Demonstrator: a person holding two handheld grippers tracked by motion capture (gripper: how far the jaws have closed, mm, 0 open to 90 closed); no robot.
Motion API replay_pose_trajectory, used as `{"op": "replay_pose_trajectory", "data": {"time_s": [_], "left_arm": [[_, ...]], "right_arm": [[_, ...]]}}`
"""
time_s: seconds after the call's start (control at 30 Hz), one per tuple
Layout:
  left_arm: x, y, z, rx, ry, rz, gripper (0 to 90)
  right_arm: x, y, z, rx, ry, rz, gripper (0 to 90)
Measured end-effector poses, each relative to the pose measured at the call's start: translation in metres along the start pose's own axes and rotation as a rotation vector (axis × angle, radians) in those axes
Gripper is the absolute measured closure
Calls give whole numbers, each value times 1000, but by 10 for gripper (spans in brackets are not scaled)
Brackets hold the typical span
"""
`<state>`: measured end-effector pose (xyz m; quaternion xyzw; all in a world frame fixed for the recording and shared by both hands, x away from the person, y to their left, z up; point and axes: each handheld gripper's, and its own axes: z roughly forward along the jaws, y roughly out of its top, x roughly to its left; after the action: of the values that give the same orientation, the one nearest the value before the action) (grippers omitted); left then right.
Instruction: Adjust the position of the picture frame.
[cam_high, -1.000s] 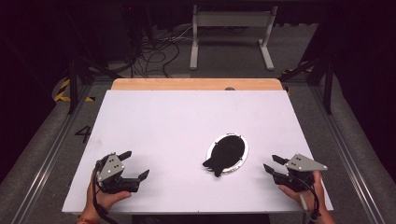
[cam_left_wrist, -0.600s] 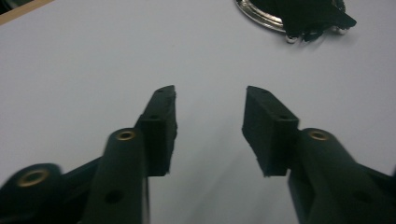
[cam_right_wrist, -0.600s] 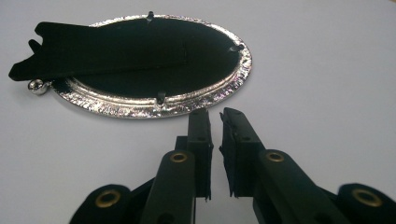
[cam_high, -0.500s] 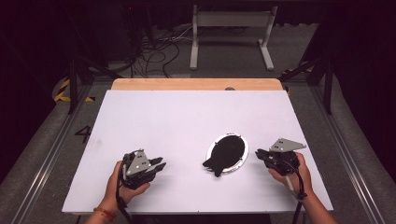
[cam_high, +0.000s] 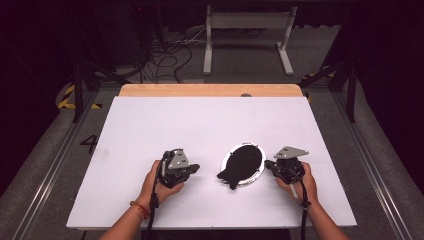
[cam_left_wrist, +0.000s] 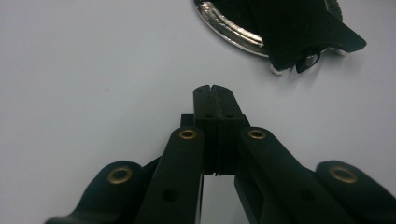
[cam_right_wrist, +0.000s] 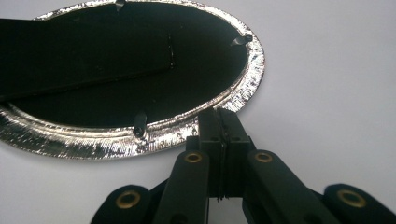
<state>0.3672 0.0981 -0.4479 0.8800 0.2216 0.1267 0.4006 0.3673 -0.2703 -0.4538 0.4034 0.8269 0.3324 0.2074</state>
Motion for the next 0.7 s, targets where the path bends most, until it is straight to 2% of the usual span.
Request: {"op": "replay_pose_trajectory", "data": {"time_s": [0.1,0.23,0.37,0.4,0.43,0.5,0.57,0.63,0.7], "left_arm": [[-3,5,11,21,-22,29,900],[-3,7,18,21,-42,26,900],[-7,9,23,10,-58,37,900],[-7,9,23,-7,-59,29,900],[-7,10,21,-24,-67,19,900],[-8,11,21,-19,-59,36,900],[-6,10,21,-22,-66,18,900],[-4,8,22,-5,-55,21,900],[-4,8,23,-6,-56,14,900]], "right_arm": [[-1,2,1,7,-15,20,900],[-1,3,3,10,-23,32,900],[-6,3,5,-12,11,89,900],[-6,3,7,-13,20,99,900],[-6,4,8,-14,26,99,900],[-3,6,10,-19,31,92,900],[-1,7,11,-17,42,82,900],[0,9,12,-18,40,69,900],[0,8,13,-23,47,79,900]]}}
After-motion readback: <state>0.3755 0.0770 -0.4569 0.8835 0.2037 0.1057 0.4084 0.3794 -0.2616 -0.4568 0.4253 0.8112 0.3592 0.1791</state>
